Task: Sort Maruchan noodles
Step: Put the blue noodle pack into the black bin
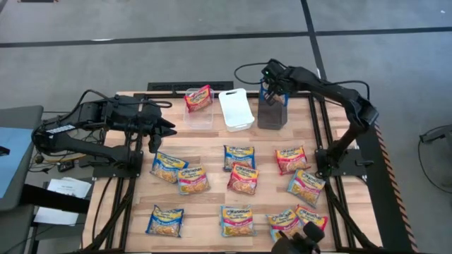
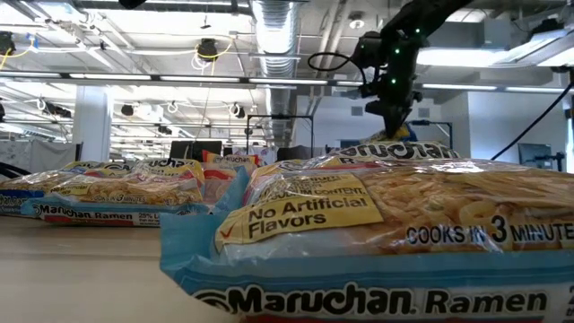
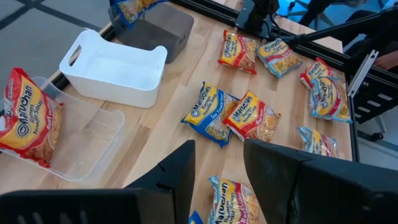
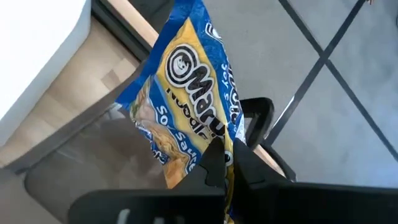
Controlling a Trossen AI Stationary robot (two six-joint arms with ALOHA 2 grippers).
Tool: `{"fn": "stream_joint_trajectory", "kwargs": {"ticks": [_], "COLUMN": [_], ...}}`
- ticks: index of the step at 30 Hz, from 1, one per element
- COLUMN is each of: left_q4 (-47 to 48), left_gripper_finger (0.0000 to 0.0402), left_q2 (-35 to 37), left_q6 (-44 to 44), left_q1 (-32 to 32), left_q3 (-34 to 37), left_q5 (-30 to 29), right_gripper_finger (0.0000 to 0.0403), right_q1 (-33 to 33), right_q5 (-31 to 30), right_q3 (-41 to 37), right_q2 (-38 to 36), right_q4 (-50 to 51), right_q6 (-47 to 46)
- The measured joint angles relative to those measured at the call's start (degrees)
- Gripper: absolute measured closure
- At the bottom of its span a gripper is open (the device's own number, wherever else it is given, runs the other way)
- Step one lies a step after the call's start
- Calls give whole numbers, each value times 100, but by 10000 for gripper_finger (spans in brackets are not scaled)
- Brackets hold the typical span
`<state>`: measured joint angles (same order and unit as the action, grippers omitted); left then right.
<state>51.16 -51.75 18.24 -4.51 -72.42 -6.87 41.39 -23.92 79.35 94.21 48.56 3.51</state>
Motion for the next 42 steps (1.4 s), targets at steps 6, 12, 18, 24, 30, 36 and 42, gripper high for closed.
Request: {"fn": "stream_joint_trajectory", "kwargs": {"ticks": [6,12,18,24,30,36,42], "left_q4": [0,-2,-2,-4,-4,-4,-3], "left_gripper_finger": [278,278,278,278,278,278,278], "left_q2": [0,0,0,0,0,0,0], "left_q6": [0,0,0,0,55,98,105], "left_q1": [0,0,0,0,0,0,0], "left_q3": [0,0,0,0,0,0,0], "left_q5": [0,0,41,44,44,44,44], "right_gripper_finger": [393,391,378,381,375,379,375], "right_q1": [2,79,197,267,330,328,342], "right_q5": [-22,-61,-53,-43,2,153,219], "right_q3": [0,7,13,4,4,4,4], "right_q2": [186,318,459,453,453,453,455], "right_q4": [-134,-117,-123,-133,-164,-253,-386], "right_q6": [-289,-352,-367,-345,-221,-169,-151]}}
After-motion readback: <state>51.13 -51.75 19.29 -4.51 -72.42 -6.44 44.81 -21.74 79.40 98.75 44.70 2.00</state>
